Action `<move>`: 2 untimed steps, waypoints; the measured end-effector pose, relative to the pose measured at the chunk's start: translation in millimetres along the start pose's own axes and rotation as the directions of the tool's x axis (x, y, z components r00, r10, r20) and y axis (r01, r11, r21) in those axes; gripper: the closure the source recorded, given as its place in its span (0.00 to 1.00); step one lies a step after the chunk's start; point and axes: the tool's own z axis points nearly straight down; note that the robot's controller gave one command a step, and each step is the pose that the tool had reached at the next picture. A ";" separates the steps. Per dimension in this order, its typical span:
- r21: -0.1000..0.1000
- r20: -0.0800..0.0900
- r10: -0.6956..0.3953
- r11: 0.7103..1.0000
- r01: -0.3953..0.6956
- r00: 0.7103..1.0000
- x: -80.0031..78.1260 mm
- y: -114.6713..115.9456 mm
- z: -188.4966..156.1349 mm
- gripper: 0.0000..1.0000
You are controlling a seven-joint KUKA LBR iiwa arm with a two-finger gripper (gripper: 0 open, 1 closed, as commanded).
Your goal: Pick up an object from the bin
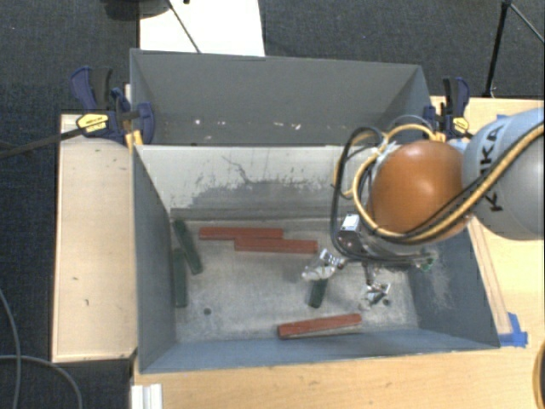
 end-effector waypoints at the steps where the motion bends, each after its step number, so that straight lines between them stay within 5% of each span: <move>1: -0.001 -0.002 0.178 0.984 -0.178 0.984 -8.0 -0.9 29.2 0.00; 2: 0.016 0.017 -0.076 0.997 0.076 0.997 -18.9 -7.0 30.5 1.00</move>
Offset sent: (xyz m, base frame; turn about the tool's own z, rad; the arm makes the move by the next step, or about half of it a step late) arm 0.0104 0.0081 -0.0341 -0.1484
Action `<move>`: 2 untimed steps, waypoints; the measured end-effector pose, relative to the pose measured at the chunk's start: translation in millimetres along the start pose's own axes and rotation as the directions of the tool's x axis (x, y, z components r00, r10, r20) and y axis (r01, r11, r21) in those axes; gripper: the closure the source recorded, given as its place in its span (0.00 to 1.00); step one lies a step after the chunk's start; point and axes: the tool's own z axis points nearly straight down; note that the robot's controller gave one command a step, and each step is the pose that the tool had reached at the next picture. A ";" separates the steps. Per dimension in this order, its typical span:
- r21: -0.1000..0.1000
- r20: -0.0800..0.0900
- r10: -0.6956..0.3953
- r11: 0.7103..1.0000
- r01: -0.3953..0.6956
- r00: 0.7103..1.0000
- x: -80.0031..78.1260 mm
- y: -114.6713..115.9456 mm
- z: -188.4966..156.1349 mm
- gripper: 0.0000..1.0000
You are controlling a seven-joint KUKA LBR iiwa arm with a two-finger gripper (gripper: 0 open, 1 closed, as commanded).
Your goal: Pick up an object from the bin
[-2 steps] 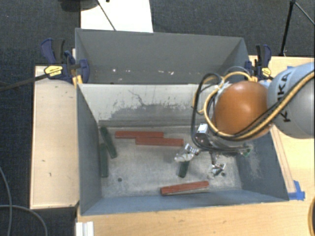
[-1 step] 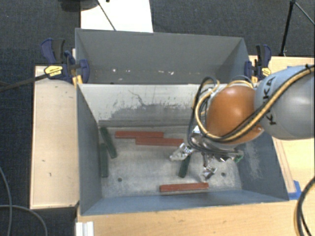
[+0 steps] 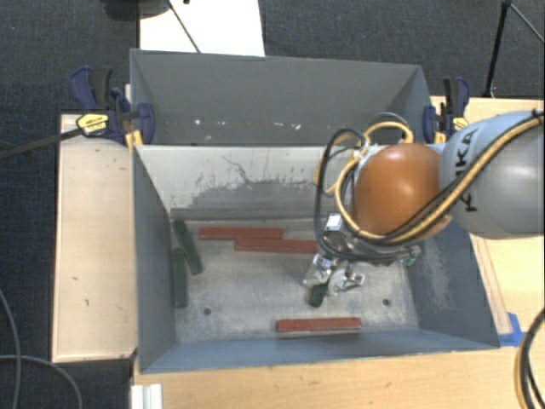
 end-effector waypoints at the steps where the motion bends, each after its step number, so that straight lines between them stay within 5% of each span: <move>1: 0.000 0.000 -0.037 0.999 0.037 0.999 0.0 -0.1 -0.6 1.00; 2: -0.010 -0.008 -0.065 0.998 0.065 0.998 0.8 0.9 -3.9 1.00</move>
Offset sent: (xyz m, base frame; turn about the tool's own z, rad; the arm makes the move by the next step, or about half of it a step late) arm 0.0000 -0.0001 0.0394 0.0002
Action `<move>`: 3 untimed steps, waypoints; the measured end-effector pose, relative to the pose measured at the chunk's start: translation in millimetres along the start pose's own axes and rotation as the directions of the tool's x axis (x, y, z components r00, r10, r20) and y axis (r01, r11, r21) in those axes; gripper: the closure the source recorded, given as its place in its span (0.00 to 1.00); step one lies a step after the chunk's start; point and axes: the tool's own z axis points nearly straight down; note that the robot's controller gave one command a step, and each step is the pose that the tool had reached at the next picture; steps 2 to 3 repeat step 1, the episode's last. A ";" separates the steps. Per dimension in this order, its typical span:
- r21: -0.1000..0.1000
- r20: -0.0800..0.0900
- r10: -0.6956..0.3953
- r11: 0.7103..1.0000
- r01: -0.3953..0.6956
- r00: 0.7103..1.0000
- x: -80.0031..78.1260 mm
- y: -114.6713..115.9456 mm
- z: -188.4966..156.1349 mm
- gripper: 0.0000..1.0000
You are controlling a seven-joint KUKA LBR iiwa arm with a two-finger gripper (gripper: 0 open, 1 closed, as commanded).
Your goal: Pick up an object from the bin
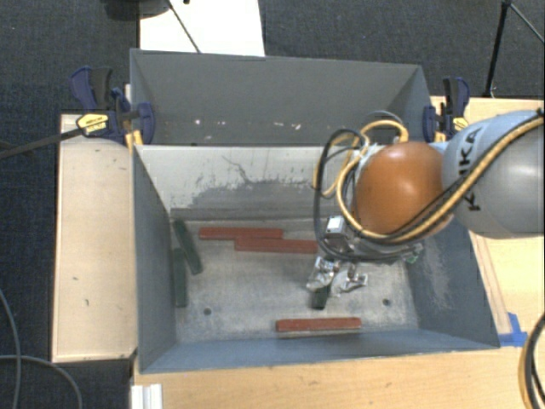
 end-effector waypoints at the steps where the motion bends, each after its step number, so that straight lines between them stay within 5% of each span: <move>1: -0.009 -0.008 0.003 1.000 -0.003 1.000 2.1 1.8 -10.2 1.00; 3: -0.009 -0.008 0.003 1.000 -0.003 1.000 2.1 1.8 -10.2 1.00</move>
Offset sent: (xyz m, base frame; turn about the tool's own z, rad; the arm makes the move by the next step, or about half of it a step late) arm -0.0002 -0.0003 0.0337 0.0001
